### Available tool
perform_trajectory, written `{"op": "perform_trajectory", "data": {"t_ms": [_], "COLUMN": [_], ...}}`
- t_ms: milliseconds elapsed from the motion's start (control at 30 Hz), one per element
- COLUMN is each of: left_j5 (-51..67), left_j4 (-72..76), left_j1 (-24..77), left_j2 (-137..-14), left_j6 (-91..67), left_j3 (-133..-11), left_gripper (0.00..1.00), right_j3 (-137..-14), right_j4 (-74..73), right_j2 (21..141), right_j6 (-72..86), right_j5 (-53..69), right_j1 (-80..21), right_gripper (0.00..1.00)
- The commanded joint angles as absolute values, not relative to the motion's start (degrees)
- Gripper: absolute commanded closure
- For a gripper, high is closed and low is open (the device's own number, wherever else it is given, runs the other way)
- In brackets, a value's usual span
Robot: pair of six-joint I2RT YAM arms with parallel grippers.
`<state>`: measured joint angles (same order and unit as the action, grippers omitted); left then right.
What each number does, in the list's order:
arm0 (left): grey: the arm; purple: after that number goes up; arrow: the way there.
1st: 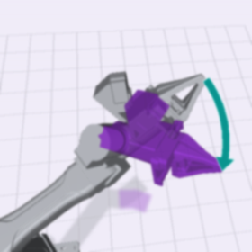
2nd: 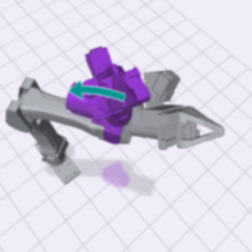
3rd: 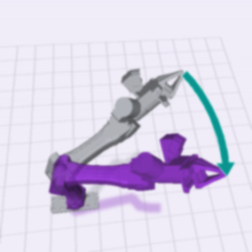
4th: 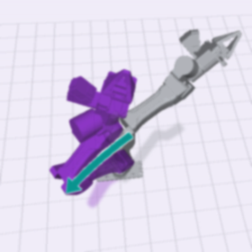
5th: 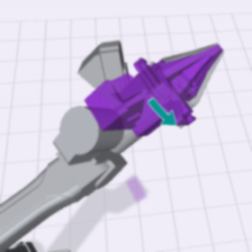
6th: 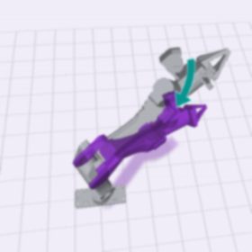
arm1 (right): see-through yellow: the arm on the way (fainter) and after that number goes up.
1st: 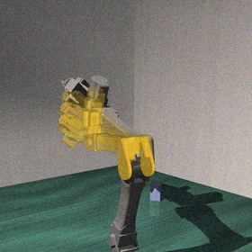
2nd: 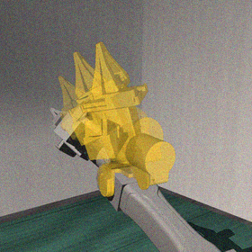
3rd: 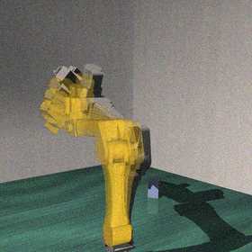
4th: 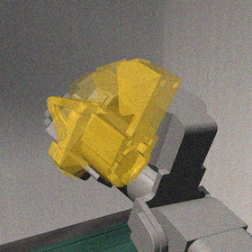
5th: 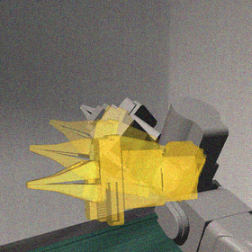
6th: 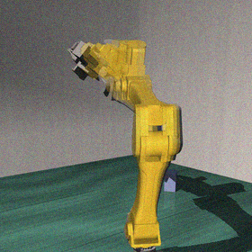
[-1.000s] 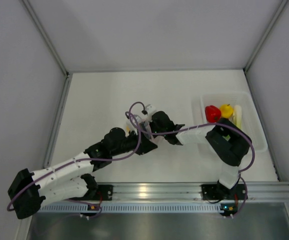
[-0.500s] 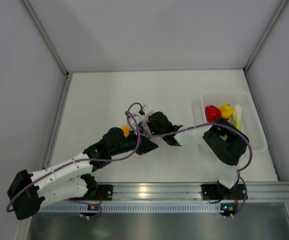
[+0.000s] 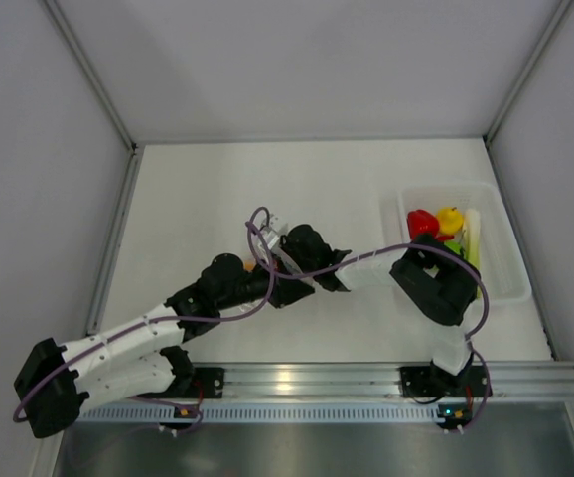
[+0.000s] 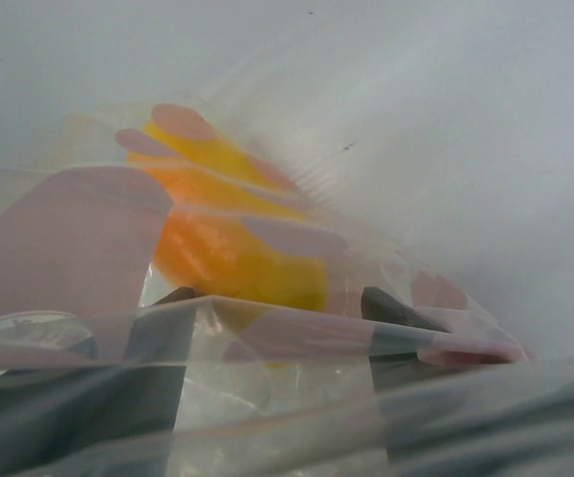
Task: Open the zip-top bag and remove the fake food
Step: Pick up the fake fruit from the zipper food storage bag.
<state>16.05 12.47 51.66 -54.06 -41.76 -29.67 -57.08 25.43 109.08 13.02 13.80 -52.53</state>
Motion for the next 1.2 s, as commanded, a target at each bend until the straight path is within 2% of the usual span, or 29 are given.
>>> {"op": "perform_trajectory", "data": {"t_ms": [0,67,133,167,200,233,367,567,733,867,1033,1167], "left_j5": [25.3,24.6,23.6,23.5,23.2,23.5,23.4,17.7,11.0,6.8,2.5,3.7], "left_j4": [16.6,16.5,16.4,16.4,16.4,16.4,16.4,16.4,16.5,16.5,16.5,16.5], "left_j1": [53.1,53.1,53.1,53.1,53.1,53.1,53.1,53.1,53.1,53.1,53.1,53.1], "left_j2": [-51.8,-51.3,-51.2,-51.2,-51.3,-51.2,-50.3,-45.6,-40.6,-36.4,-31.5,-33.6], "left_j6": [-41.7,-41.4,-41.7,-41.7,-42.0,-42.1,-42.5,-43.6,-44.6,-44.7,-44.7,-44.6], "left_j3": [-28.8,-28.5,-28.1,-28.1,-28.2,-28.6,-29.6,-29.4,-26.7,-24.9,-23.9,-26.1], "left_gripper": [1.00,1.00,1.00,1.00,1.00,1.00,1.00,1.00,1.00,1.00,1.00,1.00], "right_j3": [-61.5,-62.0,-63.4,-63.2,-62.8,-61.6,-58.6,-59.0,-58.5,-57.1,-58.5,-62.7], "right_j4": [30.5,29.2,25.5,24.6,23.5,22.7,15.0,-9.9,-30.5,-41.6,-51.4,-58.1], "right_j2": [111.1,112.2,112.9,113.0,112.6,111.4,106.0,98.6,92.1,84.5,70.3,67.0], "right_j6": [12.3,12.1,12.0,12.8,13.9,14.8,16.7,17.9,19.2,22.8,27.1,26.5], "right_j5": [15.9,12.9,7.1,3.0,0.4,-5.7,-15.5,-30.2,-34.3,-38.1,-43.9,-42.3], "right_j1": [-54.7,-55.6,-57.7,-58.1,-58.6,-58.6,-58.5,-58.4,-56.5,-54.3,-53.1,-53.1], "right_gripper": [0.32,0.34,0.45,0.46,0.54,0.54,0.51,0.50,0.47,0.47,0.47,0.47]}}
